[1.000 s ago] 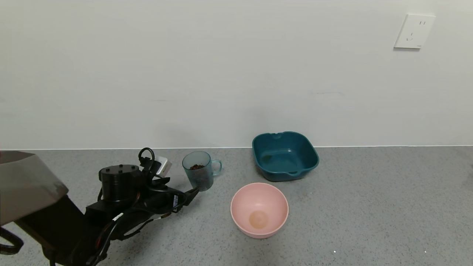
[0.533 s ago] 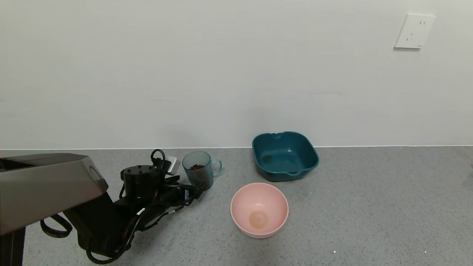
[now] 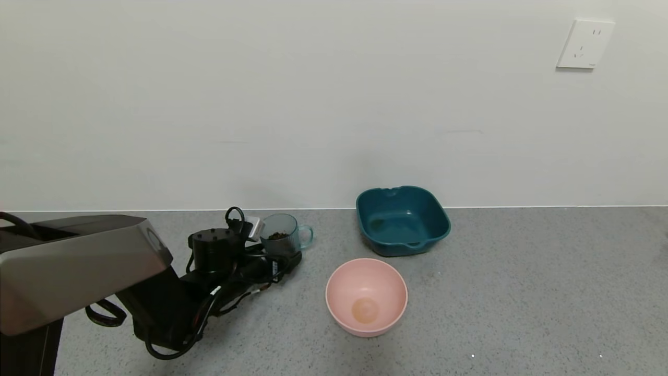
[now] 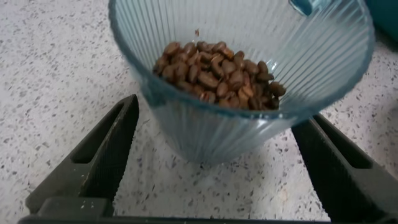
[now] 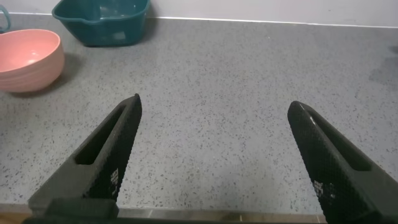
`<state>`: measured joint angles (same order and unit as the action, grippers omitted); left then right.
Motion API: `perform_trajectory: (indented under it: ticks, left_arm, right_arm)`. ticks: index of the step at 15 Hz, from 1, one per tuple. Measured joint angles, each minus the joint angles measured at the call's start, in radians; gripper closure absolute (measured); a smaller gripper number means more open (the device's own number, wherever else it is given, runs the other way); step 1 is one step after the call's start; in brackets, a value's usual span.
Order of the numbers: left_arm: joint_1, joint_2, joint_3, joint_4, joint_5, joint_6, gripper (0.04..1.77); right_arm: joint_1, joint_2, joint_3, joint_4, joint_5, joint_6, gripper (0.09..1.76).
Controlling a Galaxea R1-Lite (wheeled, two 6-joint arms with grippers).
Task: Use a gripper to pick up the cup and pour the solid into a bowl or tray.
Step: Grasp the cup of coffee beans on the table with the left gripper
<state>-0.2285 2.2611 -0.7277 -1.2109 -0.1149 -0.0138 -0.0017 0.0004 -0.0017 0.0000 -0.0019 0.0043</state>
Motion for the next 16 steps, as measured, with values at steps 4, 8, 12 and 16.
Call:
perform_trajectory:
  ticks: [4,8,12,16]
  left_arm:
    - [-0.002,0.006,-0.019,0.001,0.004,-0.001,0.09]
    - [-0.002,0.019,-0.040,0.001,0.011,0.000,0.09]
    - [-0.002,0.027,-0.054,0.001,0.012,-0.001,0.28]
    - [-0.002,0.028,-0.053,0.000,0.010,0.000,0.51]
  right_arm:
    - [0.000,0.000,0.000,0.000,0.000,0.000,0.14]
    - [0.000,0.000,0.000,0.000,0.000,0.000,0.14]
    - [0.000,0.000,0.000,0.000,0.000,0.000,0.14]
    - [0.000,0.000,0.000,0.000,0.000,0.000,0.14]
